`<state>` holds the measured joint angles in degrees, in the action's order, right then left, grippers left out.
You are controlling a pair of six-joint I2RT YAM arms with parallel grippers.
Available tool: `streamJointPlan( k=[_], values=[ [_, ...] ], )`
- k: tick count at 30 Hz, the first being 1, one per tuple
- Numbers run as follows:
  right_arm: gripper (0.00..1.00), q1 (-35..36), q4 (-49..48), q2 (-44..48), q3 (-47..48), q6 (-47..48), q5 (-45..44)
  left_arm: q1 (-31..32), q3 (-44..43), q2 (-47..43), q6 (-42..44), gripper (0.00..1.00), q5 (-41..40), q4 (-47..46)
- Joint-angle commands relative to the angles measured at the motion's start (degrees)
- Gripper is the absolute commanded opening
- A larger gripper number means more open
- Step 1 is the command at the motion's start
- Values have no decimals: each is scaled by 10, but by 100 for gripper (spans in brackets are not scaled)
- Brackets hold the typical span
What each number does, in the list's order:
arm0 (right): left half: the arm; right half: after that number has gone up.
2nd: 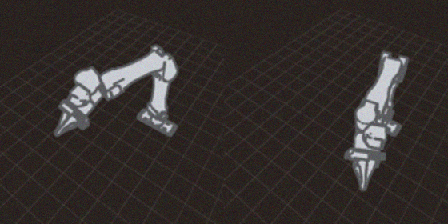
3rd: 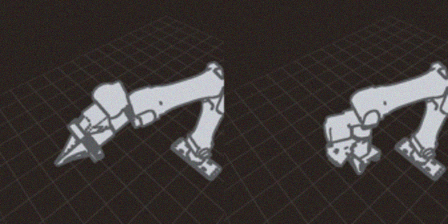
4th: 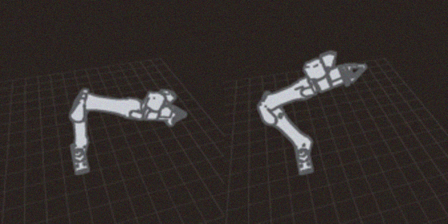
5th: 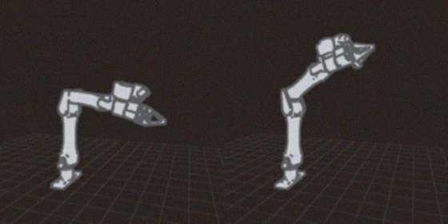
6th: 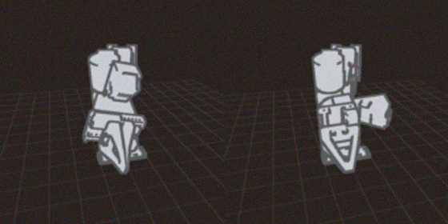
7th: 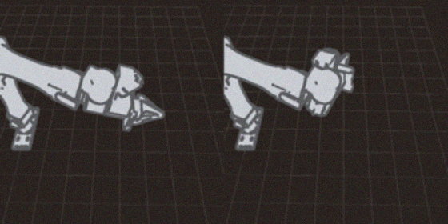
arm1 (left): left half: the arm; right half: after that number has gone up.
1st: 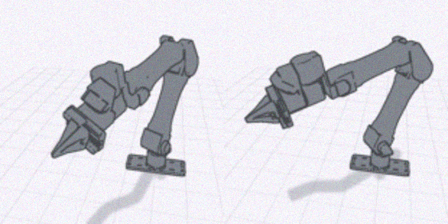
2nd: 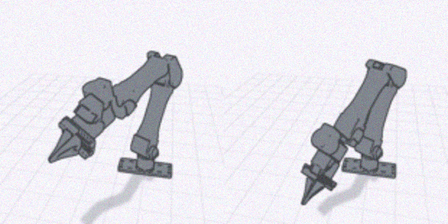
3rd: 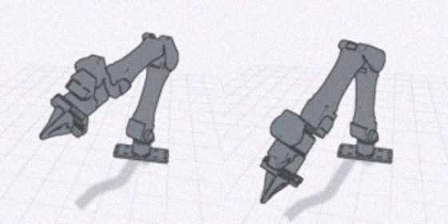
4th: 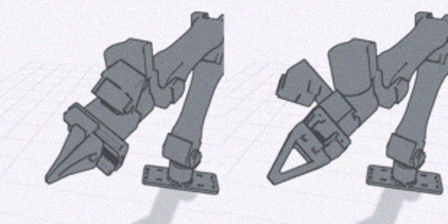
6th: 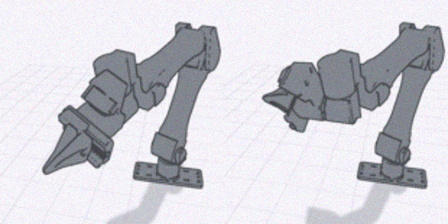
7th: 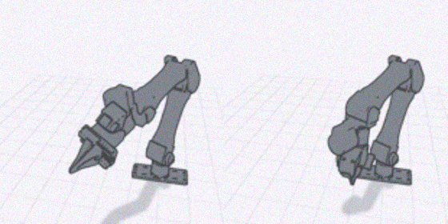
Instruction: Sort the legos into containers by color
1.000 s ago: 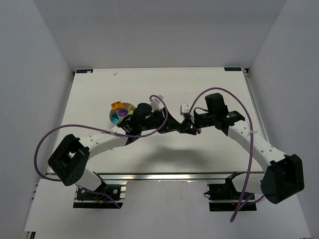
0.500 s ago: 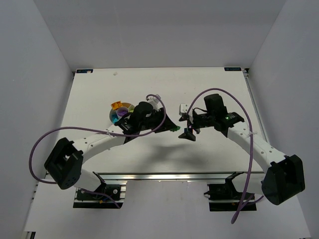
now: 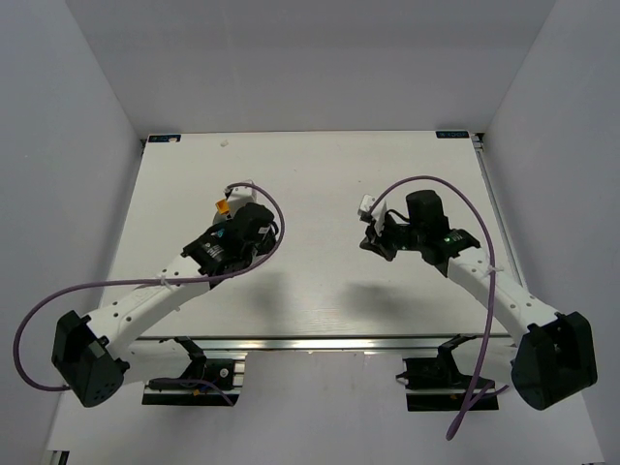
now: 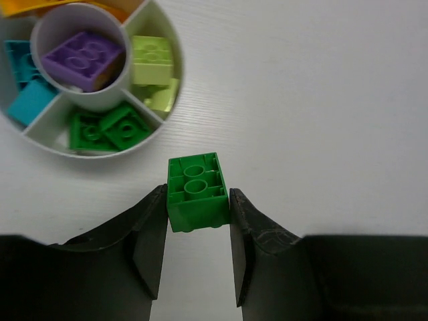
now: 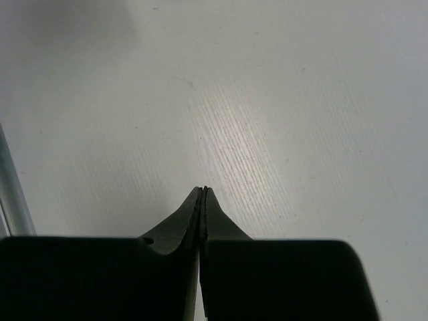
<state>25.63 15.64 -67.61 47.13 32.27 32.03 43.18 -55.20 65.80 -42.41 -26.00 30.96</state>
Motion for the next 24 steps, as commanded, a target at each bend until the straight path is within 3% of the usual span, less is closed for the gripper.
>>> streamJointPlan(
  k=[1, 13, 24],
  values=[
    [0, -7, -37, 18, 1, -26, -16, -5, -19, 15, 7, 0, -116, 77],
    [0, -31, -39, 34, -11, -27, 0, -57, -52, 92, 37, 0, -154, 54],
    [0, -50, -38, 42, -13, -29, 13, -101, -65, 124, 48, 0, -78, 44]
  ],
)
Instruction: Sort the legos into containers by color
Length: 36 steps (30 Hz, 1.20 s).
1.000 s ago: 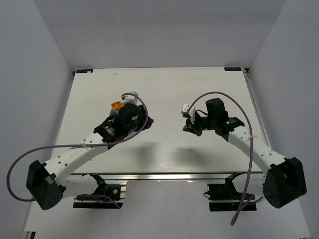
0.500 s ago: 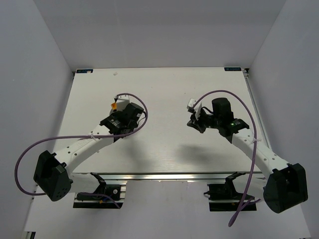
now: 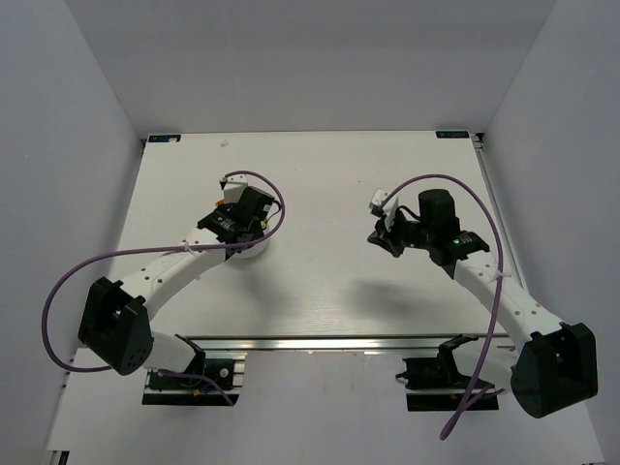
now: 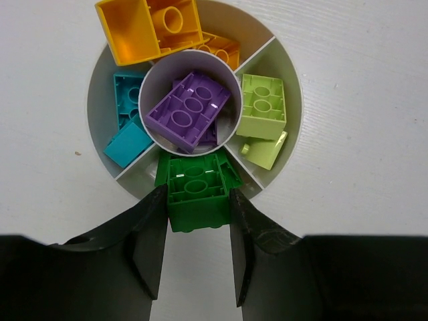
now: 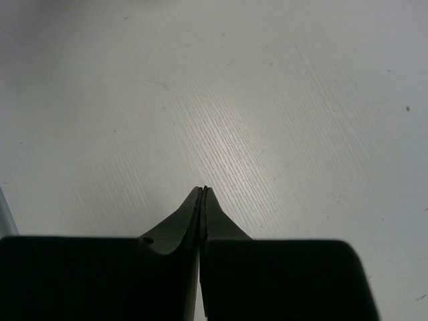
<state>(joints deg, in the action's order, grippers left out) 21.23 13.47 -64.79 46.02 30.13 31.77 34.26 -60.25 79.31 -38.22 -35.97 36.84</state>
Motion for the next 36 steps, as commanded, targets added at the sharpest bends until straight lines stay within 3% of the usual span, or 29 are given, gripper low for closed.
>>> streamJointPlan(
  k=[1, 3, 5, 8, 10, 18, 21, 22, 23, 24, 25, 27, 28, 30, 36],
  values=[
    [0, -7, -16, 15, -2, -8, 18, -18, -14, -9, 7, 1, 25, -15],
    [0, -8, -15, 15, -2, -8, 22, -24, -13, -9, 5, 4, 30, -15],
    [0, -13, -15, 17, -2, -8, 23, -30, -12, -6, 3, 36, 35, -12],
    [0, -14, -15, 17, -4, -8, 28, -35, -12, -8, 2, 68, 48, -12],
    [0, -15, -15, 16, -4, -7, 32, -35, -11, -12, 1, 74, 57, -10],
    [2, -22, -14, 18, -5, -8, 38, -35, -21, -59, 13, 77, 108, -4],
    [39, -29, -21, 21, -5, -17, 33, -30, 0, -134, 106, 65, 210, -62],
    [58, -30, -25, 23, -7, -32, 30, -30, 15, -160, 170, 59, 258, -90],
    [67, -32, -32, 24, -6, -40, 27, -30, 58, -189, 197, 55, 355, -151],
    [73, -38, -37, 24, -7, -48, 19, -35, 79, -218, 218, 49, 400, -181],
    [83, -42, -41, 25, -8, -65, 15, -35, 97, -265, 240, 49, 418, -200],
    [89, -51, -54, 25, -3, -88, -9, -35, 134, -295, 261, 60, 471, -233],
    [89, -52, -57, 22, 1, -102, -21, -35, 143, -305, 281, 82, 490, -237],
    [89, -53, -46, 14, 20, -131, -57, -35, 158, -311, 293, 98, 527, -237],
    [89, -57, -5, -5, 49, -174, -129, -35, 191, -317, 347, 98, 570, -263]
  ],
)
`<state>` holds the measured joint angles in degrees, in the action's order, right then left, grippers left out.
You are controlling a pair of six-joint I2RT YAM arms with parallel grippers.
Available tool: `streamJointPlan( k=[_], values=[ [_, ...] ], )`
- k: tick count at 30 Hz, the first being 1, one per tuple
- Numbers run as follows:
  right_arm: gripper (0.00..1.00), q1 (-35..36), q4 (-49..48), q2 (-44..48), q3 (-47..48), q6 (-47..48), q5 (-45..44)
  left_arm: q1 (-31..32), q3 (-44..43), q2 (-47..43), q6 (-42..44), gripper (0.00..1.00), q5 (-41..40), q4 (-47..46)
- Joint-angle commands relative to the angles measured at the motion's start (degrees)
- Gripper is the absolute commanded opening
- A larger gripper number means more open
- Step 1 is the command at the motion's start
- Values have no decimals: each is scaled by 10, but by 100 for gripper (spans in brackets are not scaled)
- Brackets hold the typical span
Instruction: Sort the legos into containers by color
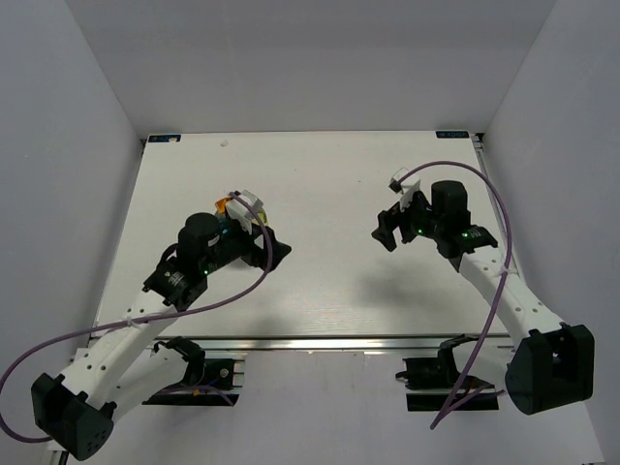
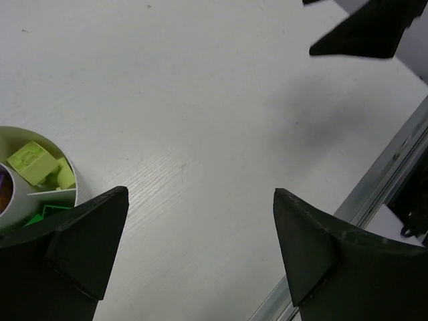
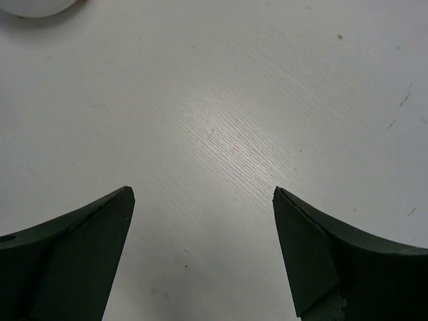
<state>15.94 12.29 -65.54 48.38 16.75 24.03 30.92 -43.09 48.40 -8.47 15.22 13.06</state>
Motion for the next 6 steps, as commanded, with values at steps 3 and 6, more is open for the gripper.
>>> streamJointPlan(
  k=[3, 6],
  values=[
    [89, -10, -27, 29, -15, -49, -70, -2, 43, -26, 74, 98, 58, -33],
    [89, -21, -82, 71, -65, -65, -109, -2, 82, -45, 84, 98, 42, -49]
  ],
)
